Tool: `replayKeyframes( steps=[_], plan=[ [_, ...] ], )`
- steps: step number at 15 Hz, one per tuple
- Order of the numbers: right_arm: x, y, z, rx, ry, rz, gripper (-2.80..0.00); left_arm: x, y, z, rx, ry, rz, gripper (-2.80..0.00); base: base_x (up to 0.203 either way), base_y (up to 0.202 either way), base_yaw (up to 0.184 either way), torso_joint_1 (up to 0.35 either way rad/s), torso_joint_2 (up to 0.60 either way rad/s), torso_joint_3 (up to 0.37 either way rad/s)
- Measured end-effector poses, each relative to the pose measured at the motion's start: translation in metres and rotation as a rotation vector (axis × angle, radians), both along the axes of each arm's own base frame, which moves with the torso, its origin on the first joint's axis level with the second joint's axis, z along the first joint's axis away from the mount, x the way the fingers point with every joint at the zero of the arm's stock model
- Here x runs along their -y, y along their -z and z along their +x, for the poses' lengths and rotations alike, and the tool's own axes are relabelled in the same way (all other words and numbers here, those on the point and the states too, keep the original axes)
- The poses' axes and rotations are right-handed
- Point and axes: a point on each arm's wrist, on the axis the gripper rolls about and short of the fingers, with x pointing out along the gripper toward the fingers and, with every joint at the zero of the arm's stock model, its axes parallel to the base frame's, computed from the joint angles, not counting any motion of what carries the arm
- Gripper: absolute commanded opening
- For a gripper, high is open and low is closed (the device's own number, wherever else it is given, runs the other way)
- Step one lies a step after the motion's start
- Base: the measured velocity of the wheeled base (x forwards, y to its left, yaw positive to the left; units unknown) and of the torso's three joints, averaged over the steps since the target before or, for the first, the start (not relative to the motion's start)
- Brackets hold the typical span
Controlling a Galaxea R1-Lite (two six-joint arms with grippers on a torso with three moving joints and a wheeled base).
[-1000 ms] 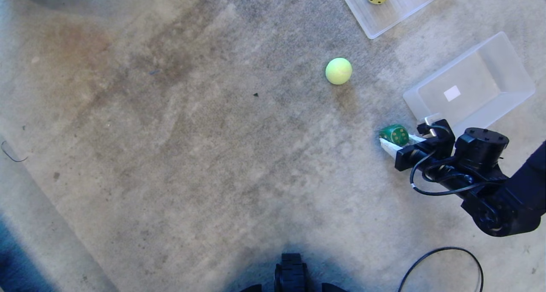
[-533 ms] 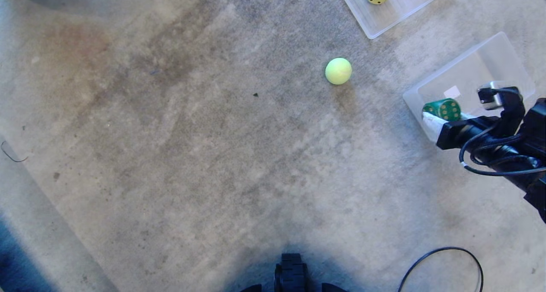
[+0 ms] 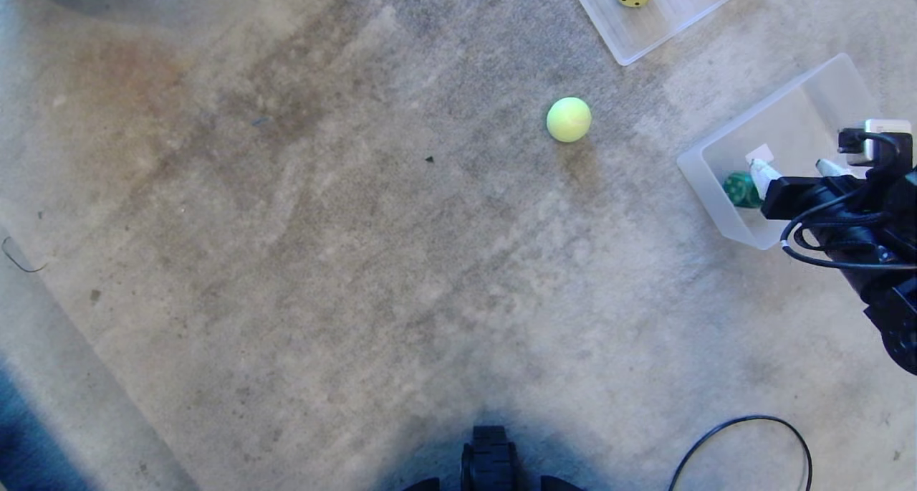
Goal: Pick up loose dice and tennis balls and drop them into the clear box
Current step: Put the toys in the box, then pick up the ball on the floor
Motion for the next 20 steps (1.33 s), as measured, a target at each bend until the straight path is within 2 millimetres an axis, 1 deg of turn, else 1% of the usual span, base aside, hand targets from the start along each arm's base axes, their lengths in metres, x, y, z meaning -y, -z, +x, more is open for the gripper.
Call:
replayKeyframes(
  steps=[2,3,4,6,7,9,11,13,16,18,20],
  plan=[
    [0.005,0.001,0.002,-0.002,0.013,0.010,0.00,0.000,0.000,0.000,0.000,0.000,0.000,-2.80,0.000,0.000,0.000,0.000,0.00,0.000],
    [0.006,0.000,-0.001,0.000,0.008,0.030,0.00,0.000,0.000,0.000,0.000,0.000,0.000,-2.80,0.000,0.000,0.000,0.000,0.00,0.000],
    [0.005,-0.004,-0.008,-0.003,0.001,0.060,-2.80,0.000,0.000,0.000,0.000,0.000,0.000,-2.80,0.000,0.000,0.000,0.000,0.00,0.000],
    [0.003,-0.013,-0.030,-0.033,-0.016,0.136,-2.80,0.000,0.000,0.000,0.000,0.000,0.000,-2.80,0.000,0.000,0.000,0.000,0.00,0.000],
    [0.001,-0.019,-0.045,-0.062,-0.024,0.172,-2.80,0.000,0.000,0.000,0.000,-0.001,0.000,-2.80,0.000,0.000,0.000,0.000,0.00,0.000],
    [-0.005,-0.026,-0.081,-0.149,-0.038,0.220,-2.80,0.000,0.000,0.000,0.000,0.001,0.000,-2.80,0.000,0.000,0.000,0.000,0.00,0.000],
    [-0.012,-0.021,-0.128,-0.272,-0.045,0.245,-2.80,0.000,0.000,0.000,0.000,0.000,0.000,-2.80,0.000,0.000,0.000,0.000,0.00,0.000],
    [-0.016,-0.004,-0.178,-0.386,-0.047,0.246,-2.80,0.000,0.000,0.000,0.000,0.000,0.000,-2.80,0.000,0.000,0.000,0.000,0.00,0.000],
    [-0.021,0.034,-0.245,-0.505,-0.071,0.225,-2.80,0.000,0.000,0.000,0.000,0.000,0.000,-2.80,0.000,0.000,0.000,0.000,0.00,0.000],
    [-0.022,0.063,-0.277,-0.571,-0.074,0.214,-2.80,0.000,0.000,0.000,0.000,0.001,0.000,-2.80,0.000,0.000,0.000,0.000,0.00,0.000],
    [-0.023,0.089,-0.299,-0.602,-0.076,0.193,-2.80,0.000,0.000,0.000,0.000,0.000,0.000,-2.80,0.000,0.000,0.000,0.000,0.00,0.000]
  ],
)
